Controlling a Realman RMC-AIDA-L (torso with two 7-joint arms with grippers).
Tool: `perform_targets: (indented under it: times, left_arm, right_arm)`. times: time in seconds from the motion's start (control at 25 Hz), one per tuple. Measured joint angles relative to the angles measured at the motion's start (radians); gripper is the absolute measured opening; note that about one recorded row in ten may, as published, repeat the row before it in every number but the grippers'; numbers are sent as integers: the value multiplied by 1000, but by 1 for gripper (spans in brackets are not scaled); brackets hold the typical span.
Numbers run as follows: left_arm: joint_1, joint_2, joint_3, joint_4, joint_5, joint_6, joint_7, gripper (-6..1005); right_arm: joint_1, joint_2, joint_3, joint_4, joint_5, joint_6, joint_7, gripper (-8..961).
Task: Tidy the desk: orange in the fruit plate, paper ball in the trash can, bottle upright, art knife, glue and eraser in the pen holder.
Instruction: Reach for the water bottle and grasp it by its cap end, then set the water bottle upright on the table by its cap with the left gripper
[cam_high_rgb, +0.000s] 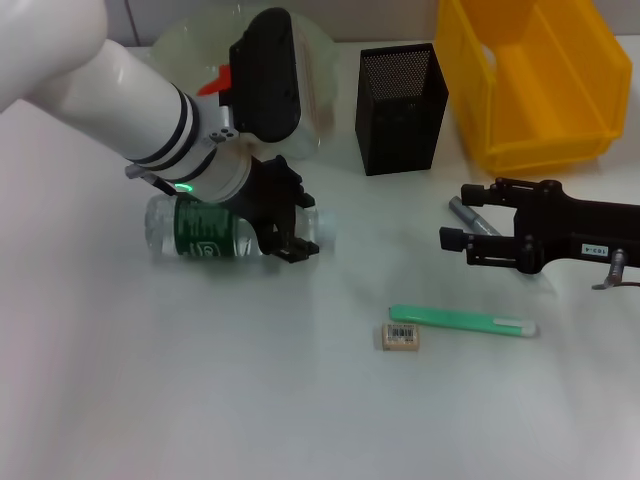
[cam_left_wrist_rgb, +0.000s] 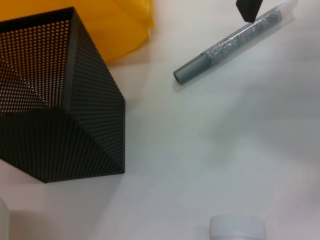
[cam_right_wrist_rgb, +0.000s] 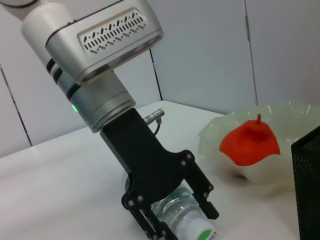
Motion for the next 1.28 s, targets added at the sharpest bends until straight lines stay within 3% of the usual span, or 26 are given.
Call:
perform_targets:
  times: [0.08, 0.28, 0.56, 0.68, 1.12, 1.28]
  left_arm:
    - [0, 0, 10, 3, 0, 0, 1, 751]
    - [0, 0, 24, 17, -1, 5, 0, 557]
    - [46, 6, -8, 115, -45, 48, -29, 479]
    - [67, 8, -85, 155, -59, 86, -38, 446]
    - [114, 17, -497, 182, -145, 301, 51, 447]
    - [131, 20, -565, 182, -174, 347, 72, 447]
  right_arm:
    - [0, 0, 4, 0, 0, 1, 0, 742]
    - [1, 1, 7, 1, 0, 1, 1, 742]
    - [1, 2, 8, 1, 2, 1, 4, 742]
    - [1, 2, 8, 1, 2, 0, 8, 743]
    - [3, 2, 8, 1, 2, -6, 16, 742]
    - [6, 3, 8, 4, 2, -6, 16, 743]
